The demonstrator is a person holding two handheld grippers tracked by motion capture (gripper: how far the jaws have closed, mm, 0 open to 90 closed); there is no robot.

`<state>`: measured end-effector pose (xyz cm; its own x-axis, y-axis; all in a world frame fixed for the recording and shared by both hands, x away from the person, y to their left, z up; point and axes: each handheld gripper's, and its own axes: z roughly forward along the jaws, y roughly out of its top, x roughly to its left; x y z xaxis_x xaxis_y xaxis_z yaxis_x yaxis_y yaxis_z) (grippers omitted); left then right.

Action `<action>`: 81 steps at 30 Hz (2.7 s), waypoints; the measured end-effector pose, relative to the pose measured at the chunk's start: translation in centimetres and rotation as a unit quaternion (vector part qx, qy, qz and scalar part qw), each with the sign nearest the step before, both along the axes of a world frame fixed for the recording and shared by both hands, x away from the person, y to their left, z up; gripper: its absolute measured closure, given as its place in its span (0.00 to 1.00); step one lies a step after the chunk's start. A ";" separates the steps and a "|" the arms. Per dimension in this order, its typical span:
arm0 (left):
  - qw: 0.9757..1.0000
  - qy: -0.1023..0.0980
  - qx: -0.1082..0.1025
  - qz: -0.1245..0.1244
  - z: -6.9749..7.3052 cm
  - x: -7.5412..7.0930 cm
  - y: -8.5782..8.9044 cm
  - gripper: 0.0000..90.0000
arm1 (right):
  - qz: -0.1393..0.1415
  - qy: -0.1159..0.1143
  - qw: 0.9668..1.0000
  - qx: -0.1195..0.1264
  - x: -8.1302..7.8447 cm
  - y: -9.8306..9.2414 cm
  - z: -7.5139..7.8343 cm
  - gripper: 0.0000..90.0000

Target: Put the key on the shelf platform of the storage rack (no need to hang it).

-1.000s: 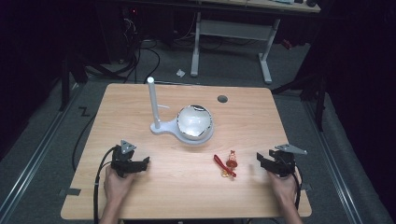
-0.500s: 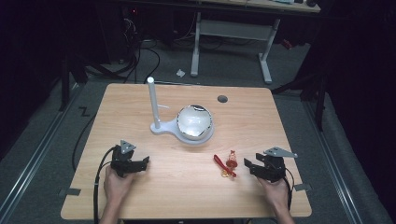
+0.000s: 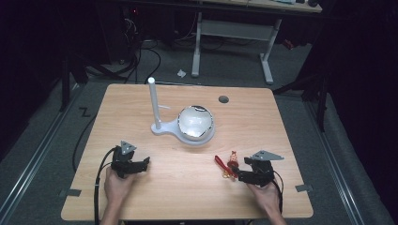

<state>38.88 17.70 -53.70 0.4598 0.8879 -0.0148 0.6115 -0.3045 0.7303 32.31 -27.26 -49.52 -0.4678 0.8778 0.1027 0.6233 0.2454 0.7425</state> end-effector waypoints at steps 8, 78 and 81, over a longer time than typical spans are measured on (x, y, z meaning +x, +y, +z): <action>1.000 0.000 0.000 -0.001 0.0 0.0 0.0 0.19 | -0.002 0.019 1.000 -0.003 0.9 1.3 -1.2 0.26; 1.000 0.001 0.000 0.011 0.0 0.0 0.1 0.18 | 0.015 -0.017 1.000 -0.002 2.2 0.5 0.6 0.47; 1.000 0.001 0.000 0.011 0.0 0.0 0.1 0.18 | 0.018 -0.022 1.000 -0.002 2.2 0.4 1.2 0.47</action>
<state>38.92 17.81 -53.71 0.4395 0.8981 -0.0161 0.6201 -0.2904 0.7287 34.54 -26.84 -48.35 -0.5027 0.8609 0.0780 0.5814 0.2700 0.7675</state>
